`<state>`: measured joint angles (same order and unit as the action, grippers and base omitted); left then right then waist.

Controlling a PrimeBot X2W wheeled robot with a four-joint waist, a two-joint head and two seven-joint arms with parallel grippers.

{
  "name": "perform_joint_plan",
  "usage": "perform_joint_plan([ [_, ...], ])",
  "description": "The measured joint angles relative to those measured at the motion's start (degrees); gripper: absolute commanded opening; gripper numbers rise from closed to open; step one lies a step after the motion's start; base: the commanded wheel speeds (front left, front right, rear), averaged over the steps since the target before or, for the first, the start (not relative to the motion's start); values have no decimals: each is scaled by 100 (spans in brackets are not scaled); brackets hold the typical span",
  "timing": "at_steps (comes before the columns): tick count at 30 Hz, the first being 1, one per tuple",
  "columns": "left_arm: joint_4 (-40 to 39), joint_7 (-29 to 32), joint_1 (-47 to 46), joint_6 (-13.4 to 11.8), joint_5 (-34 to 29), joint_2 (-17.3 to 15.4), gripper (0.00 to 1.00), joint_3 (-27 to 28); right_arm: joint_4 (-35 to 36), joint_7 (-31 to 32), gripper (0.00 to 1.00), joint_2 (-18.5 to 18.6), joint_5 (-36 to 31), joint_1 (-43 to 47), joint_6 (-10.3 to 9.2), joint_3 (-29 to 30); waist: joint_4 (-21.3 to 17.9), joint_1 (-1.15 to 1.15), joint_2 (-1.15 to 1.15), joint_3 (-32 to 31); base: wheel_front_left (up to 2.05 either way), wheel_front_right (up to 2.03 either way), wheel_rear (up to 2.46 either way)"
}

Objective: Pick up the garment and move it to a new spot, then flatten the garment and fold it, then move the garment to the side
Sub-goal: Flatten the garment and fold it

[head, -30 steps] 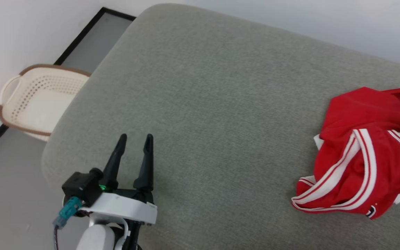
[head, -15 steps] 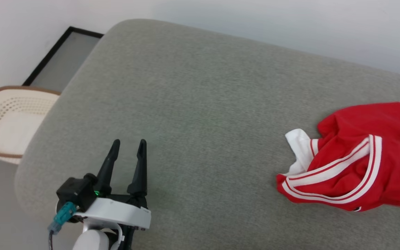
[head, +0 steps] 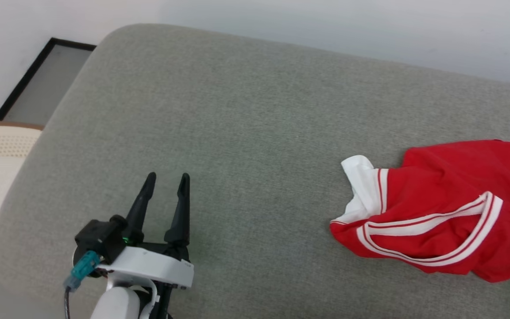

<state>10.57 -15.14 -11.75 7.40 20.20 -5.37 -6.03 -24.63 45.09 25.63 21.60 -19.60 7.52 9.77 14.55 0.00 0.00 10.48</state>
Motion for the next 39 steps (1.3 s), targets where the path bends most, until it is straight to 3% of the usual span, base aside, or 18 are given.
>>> perform_joint_plan([
  [1, 9, 0, -3, 0, 1, -2, 100, 2, -79, -47, 100, -10, -18, -78, 0, -70, -26, 0, 0, -5, 0, 0, 0],
  [8, 25, 0, 26, 0, 18, -41, 100, 48, 16, -538, 100, 53, 59, -516, 0, -537, -225, 0, 0, -136, 0, 0, 0],
  [13, -14, 0, 197, 0, -4, -88, 100, 130, 572, -1009, 100, 131, 279, -343, 0, -720, -396, 0, 0, -293, 0, 0, 0],
  [17, -77, 0, 354, 0, -13, -96, 100, 220, 1255, -1814, 100, 185, 214, 110, -1, -703, -562, 0, 0, -420, 0, 0, 0],
  [21, -148, 0, 503, 0, -53, -97, 100, 301, 1958, -3100, 100, 166, -189, 798, 0, -705, -746, 0, 0, -520, 0, 0, 0],
  [26, -232, 0, 627, 0, -55, -93, 100, 430, 2167, -4599, 100, -132, -817, 1584, 0, -672, -996, 0, 0, -591, 0, 0, 0],
  [30, -292, 0, 656, 0, -63, -105, 100, 513, 2092, -5453, 100, -535, -1224, 1874, 0, -563, -1195, 0, 0, -613, 0, 0, 0],
  [39, -327, 0, 714, 0, -120, -109, 100, 555, 2017, -5982, 100, -1281, -1569, 2137, 0, -270, -1522, 0, 0, -550, 0, 0, 0],
])
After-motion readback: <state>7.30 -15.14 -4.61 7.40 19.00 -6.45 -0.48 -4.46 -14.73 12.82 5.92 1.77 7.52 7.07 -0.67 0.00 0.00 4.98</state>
